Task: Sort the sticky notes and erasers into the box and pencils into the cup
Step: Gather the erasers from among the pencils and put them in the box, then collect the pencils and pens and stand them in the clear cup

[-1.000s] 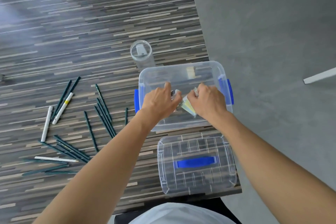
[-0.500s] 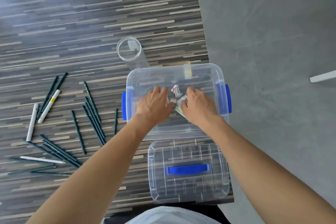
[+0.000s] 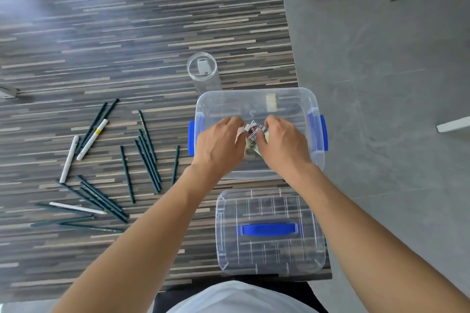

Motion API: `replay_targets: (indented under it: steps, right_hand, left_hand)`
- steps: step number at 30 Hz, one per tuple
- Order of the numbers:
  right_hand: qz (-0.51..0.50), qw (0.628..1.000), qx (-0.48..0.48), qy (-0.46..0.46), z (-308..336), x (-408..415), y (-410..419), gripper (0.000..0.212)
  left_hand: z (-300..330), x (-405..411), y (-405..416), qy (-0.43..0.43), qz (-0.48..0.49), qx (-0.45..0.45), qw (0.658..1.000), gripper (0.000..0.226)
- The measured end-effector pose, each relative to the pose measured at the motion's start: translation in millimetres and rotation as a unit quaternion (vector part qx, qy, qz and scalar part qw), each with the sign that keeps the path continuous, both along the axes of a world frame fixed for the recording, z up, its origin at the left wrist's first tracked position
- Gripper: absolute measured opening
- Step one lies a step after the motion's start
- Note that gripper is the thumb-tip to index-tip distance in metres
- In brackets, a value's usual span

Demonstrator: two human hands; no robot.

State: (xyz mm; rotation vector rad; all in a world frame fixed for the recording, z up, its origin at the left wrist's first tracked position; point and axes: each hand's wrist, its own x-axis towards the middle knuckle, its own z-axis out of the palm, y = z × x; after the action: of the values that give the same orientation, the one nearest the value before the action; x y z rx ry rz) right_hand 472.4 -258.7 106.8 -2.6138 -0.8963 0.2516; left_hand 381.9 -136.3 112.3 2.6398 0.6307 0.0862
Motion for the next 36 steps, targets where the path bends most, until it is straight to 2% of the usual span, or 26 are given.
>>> replay_targets:
  steps: [8, 20, 31, 36]
  right_hand:
    - [0.008, 0.997, 0.076, -0.017, 39, -54, 15, 0.019]
    - [0.004, 0.994, 0.112, 0.007, 55, -157, 82, 0.018]
    - [0.000, 0.998, 0.052, 0.024, 23, -221, 176, 0.013]
    - [-0.012, 0.998, 0.011, 0.059, 3, -236, 209, 0.014]
  left_hand:
    - [37, -64, 21, -0.064, 0.048, 0.034, 0.996, 0.019]
    - [46, -191, 113, -0.070, 0.146, -0.017, 0.987, 0.019]
    - [6, -269, 220, -0.041, 0.185, -0.040, 0.981, 0.020]
    - [-20, -294, 262, -0.018, 0.208, -0.054, 0.977, 0.020]
